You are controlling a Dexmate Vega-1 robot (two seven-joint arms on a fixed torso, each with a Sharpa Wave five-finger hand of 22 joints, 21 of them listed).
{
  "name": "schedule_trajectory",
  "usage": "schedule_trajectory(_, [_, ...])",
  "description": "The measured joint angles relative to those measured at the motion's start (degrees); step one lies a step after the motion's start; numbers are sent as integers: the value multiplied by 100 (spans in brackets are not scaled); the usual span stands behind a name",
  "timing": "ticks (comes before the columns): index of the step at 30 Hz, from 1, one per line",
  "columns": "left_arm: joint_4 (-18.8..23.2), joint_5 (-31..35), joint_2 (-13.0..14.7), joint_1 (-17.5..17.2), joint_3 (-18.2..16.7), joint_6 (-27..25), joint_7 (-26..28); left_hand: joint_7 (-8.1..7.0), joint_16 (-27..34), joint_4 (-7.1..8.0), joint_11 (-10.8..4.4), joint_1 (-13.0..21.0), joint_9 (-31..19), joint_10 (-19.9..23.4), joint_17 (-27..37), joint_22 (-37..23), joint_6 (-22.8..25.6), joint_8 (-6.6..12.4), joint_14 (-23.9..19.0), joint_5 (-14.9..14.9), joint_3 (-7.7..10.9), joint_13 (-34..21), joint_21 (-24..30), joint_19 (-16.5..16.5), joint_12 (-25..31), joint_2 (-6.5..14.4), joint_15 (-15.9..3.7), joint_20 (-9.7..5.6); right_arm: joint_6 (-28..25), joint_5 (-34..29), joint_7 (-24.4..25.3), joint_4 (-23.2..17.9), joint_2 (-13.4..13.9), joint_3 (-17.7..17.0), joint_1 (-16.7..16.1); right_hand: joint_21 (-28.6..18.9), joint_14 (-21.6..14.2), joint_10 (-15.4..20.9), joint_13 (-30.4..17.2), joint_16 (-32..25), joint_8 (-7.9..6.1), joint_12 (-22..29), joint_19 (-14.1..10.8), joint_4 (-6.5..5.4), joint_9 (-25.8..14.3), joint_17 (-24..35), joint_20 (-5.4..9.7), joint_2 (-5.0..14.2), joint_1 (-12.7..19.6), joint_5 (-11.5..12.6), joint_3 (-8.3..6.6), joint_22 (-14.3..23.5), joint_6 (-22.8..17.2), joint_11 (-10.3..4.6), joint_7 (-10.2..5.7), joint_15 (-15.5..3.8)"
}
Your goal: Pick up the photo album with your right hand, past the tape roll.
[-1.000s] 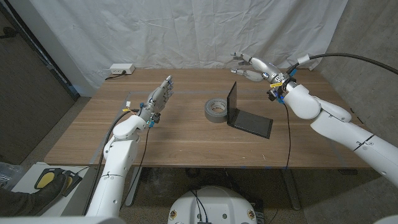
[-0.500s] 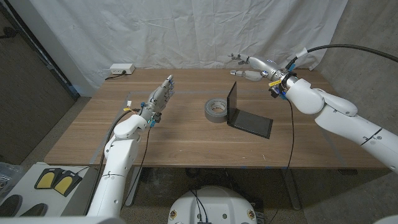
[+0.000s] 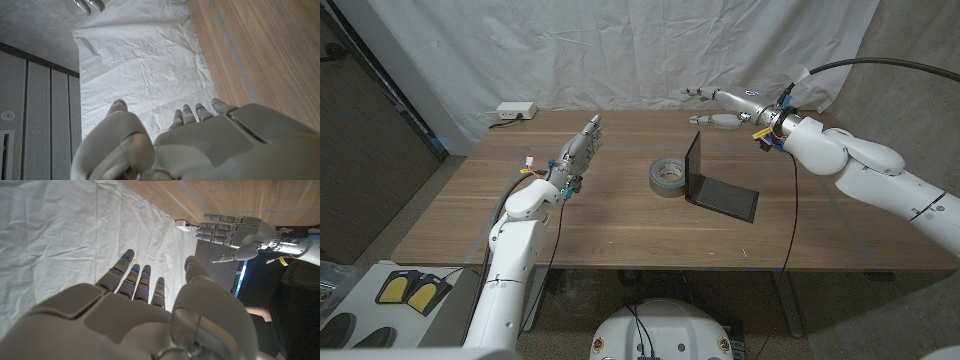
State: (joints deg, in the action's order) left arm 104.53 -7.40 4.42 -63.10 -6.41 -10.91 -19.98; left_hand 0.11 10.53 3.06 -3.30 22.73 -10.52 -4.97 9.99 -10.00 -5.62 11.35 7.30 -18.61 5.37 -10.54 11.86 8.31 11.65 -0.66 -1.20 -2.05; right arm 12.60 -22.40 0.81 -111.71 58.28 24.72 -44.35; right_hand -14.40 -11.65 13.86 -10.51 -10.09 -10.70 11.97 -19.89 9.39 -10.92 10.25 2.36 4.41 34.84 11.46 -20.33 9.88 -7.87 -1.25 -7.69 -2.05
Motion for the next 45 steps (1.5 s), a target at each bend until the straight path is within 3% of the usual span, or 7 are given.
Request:
schedule_trajectory(9, [143,69,-85,-49,25,-116,86,0,0,14,21,0,0,21,0,0,0,0,0,0,-34,0,0,0,0,0,0,0,255,-421,-139,119,42,77,128,66,62,-101,0,0,-39,-33,73,41,-3,0,-11,-26,87,0,-41,0,-95,42,-94,1])
schedule_trajectory(14, [148,77,-129,-62,43,-124,93,0,0,8,21,0,0,21,0,0,0,0,0,0,-40,0,0,0,0,0,0,0,298,-644,-194,127,57,104,159,88,93,-141,0,0,-105,-33,73,65,-16,0,-11,79,273,0,-167,0,-280,45,-235,-29])
schedule_trajectory(21, [123,98,-162,-67,73,-161,108,0,0,8,21,0,0,21,0,0,0,0,0,0,-40,0,0,0,0,0,0,0,276,-1013,-284,91,159,133,185,132,166,-253,-31,0,-105,-67,72,103,-16,-13,-11,89,515,-23,-276,1,-203,34,-202,-22])
schedule_trajectory(29, [32,99,-157,-11,82,-190,65,0,0,8,21,0,0,21,0,0,0,0,0,8,-40,0,0,0,0,0,0,0,86,-1383,-414,-93,245,133,154,193,265,-396,-30,0,-66,-67,95,127,-43,-13,13,-50,654,-50,-300,1,-77,34,-180,0])
schedule_trajectory(38, [-92,92,-122,89,83,-192,-17,0,0,9,21,0,0,21,0,0,0,0,0,45,-39,1,-22,0,0,0,0,0,-83,-1718,-611,-265,273,158,160,255,369,-661,-30,0,34,-100,123,57,-69,1,0,-94,788,-67,-371,1,308,237,-38,104])
schedule_trajectory(45, [-122,90,-94,137,75,-211,-44,0,0,9,21,16,0,21,0,0,0,0,0,45,-39,1,-22,0,0,16,0,0,-134,-1888,-746,-296,254,228,243,255,379,-755,-29,0,34,-100,123,48,-69,3,0,-123,817,-67,-380,1,463,205,-28,114])
